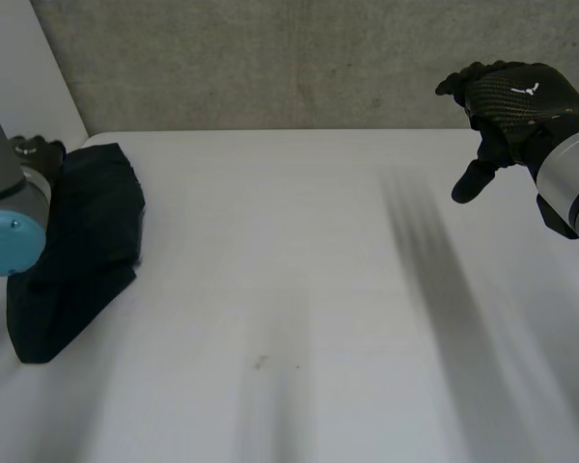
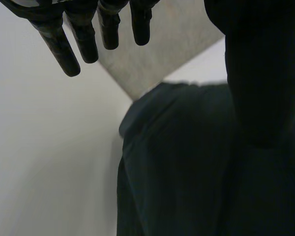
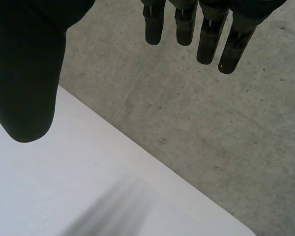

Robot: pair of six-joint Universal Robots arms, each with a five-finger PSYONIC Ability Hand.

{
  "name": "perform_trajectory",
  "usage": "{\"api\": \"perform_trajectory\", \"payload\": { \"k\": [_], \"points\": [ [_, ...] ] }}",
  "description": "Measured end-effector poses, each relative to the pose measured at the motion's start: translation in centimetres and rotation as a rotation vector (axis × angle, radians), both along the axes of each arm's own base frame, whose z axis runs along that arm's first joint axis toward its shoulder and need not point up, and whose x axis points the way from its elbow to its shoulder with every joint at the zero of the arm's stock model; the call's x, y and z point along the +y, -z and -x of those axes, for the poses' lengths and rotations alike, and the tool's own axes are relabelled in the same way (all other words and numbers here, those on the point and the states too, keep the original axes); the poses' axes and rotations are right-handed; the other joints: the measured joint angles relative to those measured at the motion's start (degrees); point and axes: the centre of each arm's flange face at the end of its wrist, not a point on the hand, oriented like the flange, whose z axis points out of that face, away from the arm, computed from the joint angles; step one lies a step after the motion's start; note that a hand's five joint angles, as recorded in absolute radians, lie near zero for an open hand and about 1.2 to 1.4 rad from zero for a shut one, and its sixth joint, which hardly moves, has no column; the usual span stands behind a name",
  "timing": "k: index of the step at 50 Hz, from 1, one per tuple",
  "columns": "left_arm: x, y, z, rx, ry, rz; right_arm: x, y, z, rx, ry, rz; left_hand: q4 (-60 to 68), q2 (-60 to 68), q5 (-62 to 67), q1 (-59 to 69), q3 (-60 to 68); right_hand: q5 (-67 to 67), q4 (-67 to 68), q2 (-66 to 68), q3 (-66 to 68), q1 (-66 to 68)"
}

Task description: Fold the shorts.

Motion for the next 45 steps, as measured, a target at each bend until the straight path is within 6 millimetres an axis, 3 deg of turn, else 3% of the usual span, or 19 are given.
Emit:
{"api": "perform_trajectory", "payload": {
  "k": [4,8,12,16,17,18,19,20,21,22,23,28,29,30,31,34,38,39,45],
  "points": [
    [-1.4,2.2,-0.6,-0.019,-0.015,-0.022,0.0,0.0,0.0,-0.001,0.0,0.001,6.2,7.8,5.5,8.6,5.8,0.0,0.0,0.0,0.0,0.0],
    [-2.7,4.0,-0.3,0.025,0.004,-0.006,0.0,0.0,0.0,-0.002,-0.001,0.0,50.7,52.4,49.1,55.5,50.0,0.0,0.0,0.0,0.0,0.0],
    [-3.1,4.2,0.2,0.096,0.03,0.027,0.0,0.0,0.0,-0.001,-0.001,0.0,56.9,57.9,52.8,56.5,56.0,0.0,0.0,0.0,0.0,0.0],
    [-1.9,3.6,1.9,0.194,0.099,0.018,-0.1,0.0,0.0,-0.002,0.001,0.003,57.0,58.0,52.8,56.5,56.1,0.0,0.0,0.0,0.0,0.0],
    [-0.4,2.8,3.6,0.26,0.173,-0.009,-0.1,-0.1,0.1,-0.003,0.003,0.006,57.0,58.0,52.8,56.5,56.1,0.0,0.0,0.0,0.0,0.0],
    [-0.4,2.8,3.6,0.26,0.173,-0.009,-0.1,-0.1,0.1,-0.003,0.003,0.006,57.0,58.0,52.8,56.5,56.1,0.0,0.0,0.0,0.0,0.0],
    [1.4,2.0,5.4,0.317,0.256,-0.041,-0.1,-0.1,0.1,-0.004,0.005,0.009,57.0,58.1,52.8,56.5,56.1,0.0,0.0,0.0,0.0,0.0],
    [1.4,2.0,5.4,0.317,0.256,-0.041,-0.1,-0.1,0.1,-0.004,0.005,0.009,57.0,58.1,52.8,56.5,56.1,0.0,0.0,0.0,0.0,0.0],
    [3.7,0.9,7.5,0.372,0.356,-0.08,-0.2,-0.3,0.2,-0.006,0.007,0.014,57.0,58.1,52.8,56.5,56.1,0.0,0.0,0.0,0.0,0.0],
    [4.1,0.7,7.8,0.378,0.37,-0.085,-0.2,-0.3,0.2,-0.006,0.008,0.015,57.0,58.1,52.8,56.5,56.1,0.0,0.0,0.0,0.0,0.0],
    [5.9,-0.4,9.1,0.407,0.439,-0.102,-0.2,-0.4,0.3,-0.007,0.009,0.017,57.0,58.2,52.8,56.5,56.2,0.0,0.0,0.0,0.0,0.0],
    [9.3,-3.6,11.0,0.44,0.541,-0.06,-0.1,-0.7,0.4,-0.01,0.011,0.026,57.1,58.1,52.7,56.1,56.1,0.0,0.0,0.0,0.0,0.0],
    [9.3,-4.0,11.0,0.437,0.534,-0.041,0.0,-0.7,0.4,-0.01,0.011,0.027,53.7,54.8,49.9,52.5,52.8,0.0,0.0,0.0,0.0,0.0],
    [9.2,-4.5,10.8,0.42,0.503,0.003,0.0,-0.8,0.4,-0.011,0.011,0.03,37.5,37.2,34.3,34.3,36.8,0.0,0.0,0.0,0.0,0.0],
    [9.0,-4.6,10.7,0.41,0.487,0.02,0.0,-0.9,0.4,-0.012,0.011,0.031,29.0,30.1,25.9,24.4,28.5,0.0,0.0,0.0,0.0,0.0],
    [7.9,-4.7,9.7,0.347,0.401,0.08,0.1,-1.0,0.5,-0.013,0.01,0.035,7.8,9.2,5.9,5.3,8.0,0.0,0.0,0.0,0.0,0.0],
    [4.8,-2.4,7.0,0.157,0.246,0.093,0.1,-1.1,0.5,-0.015,0.01,0.037,2.4,3.5,1.0,3.2,2.5,0.0,0.0,0.0,0.0,0.0],
    [4.8,-2.4,7.0,0.157,0.246,0.093,0.1,-1.1,0.5,-0.015,0.01,0.037,2.4,3.5,1.0,3.2,2.5,0.0,0.0,0.0,0.0,0.0],
    [1.4,2.4,4.0,-0.039,0.159,-0.001,0.1,-1.0,0.4,-0.014,0.008,0.035,2.4,3.5,1.0,3.2,2.5,0.0,0.0,0.0,0.0,0.0]
  ]
}}
